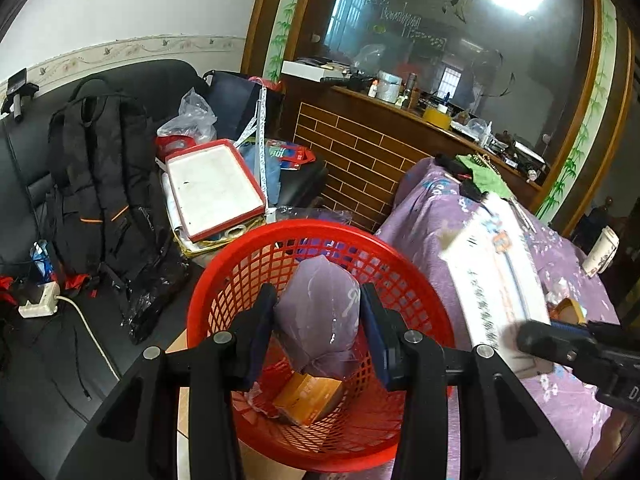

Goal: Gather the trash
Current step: 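Carry the pink bag and white box over the red basket and release both, then move both open tools back toward the table pile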

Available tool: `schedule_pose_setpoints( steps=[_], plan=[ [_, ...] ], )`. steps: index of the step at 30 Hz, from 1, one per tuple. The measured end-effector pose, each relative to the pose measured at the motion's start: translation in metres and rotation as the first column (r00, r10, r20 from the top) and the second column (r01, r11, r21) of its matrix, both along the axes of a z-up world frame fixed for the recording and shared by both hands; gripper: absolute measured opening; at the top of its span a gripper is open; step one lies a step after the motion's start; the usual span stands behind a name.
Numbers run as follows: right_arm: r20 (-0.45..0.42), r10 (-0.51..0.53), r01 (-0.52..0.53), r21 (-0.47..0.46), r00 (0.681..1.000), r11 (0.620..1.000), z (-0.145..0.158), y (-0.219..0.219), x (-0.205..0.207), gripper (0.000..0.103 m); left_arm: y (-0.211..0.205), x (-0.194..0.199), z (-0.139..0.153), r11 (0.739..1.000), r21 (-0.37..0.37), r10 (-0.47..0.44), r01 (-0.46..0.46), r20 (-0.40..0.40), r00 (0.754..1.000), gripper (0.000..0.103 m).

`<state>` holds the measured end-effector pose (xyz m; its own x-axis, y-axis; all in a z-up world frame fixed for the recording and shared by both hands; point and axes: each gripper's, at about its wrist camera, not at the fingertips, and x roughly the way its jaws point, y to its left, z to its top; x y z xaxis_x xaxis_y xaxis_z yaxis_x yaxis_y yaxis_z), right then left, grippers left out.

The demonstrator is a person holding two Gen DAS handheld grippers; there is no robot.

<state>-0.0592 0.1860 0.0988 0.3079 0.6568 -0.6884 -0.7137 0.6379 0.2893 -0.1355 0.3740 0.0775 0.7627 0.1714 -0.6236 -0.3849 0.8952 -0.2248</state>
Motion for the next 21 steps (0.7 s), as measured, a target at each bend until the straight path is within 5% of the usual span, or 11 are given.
schedule_pose_setpoints(
  steps=[8, 9, 11, 12, 21],
  plan=[
    [-0.037, -0.008, 0.008, 0.012, 0.999, 1.000, -0.013, 0.026, 0.013, 0.015, 0.005, 0.003, -0.004, 1.000, 0.001, 0.005, -0.005, 0.000, 1.000, 0.042],
    [-0.035, -0.011, 0.011, 0.004, 0.999, 1.000, -0.014, 0.028, 0.014, 0.016, 0.005, 0.003, -0.004, 1.000, 0.008, 0.002, -0.002, -0.002, 1.000, 0.045],
    [-0.038, -0.011, 0.012, 0.021, 0.999, 1.000, -0.013, 0.023, 0.014, 0.018, 0.004, 0.002, -0.004, 1.000, 0.009, 0.001, -0.001, 0.001, 1.000, 0.072],
    [-0.032, -0.011, 0.011, 0.029, 0.999, 1.000, -0.011, 0.019, 0.012, 0.018, 0.003, 0.001, -0.003, 1.000, 0.008, 0.001, -0.001, 0.009, 1.000, 0.075],
    [0.000, -0.094, 0.094, 0.066, 0.996, 0.993, 0.004, -0.039, 0.004, 0.028, -0.020, 0.007, 0.000, 0.999, 0.018, -0.039, 0.039, 0.004, 0.999, 0.075]
  ],
)
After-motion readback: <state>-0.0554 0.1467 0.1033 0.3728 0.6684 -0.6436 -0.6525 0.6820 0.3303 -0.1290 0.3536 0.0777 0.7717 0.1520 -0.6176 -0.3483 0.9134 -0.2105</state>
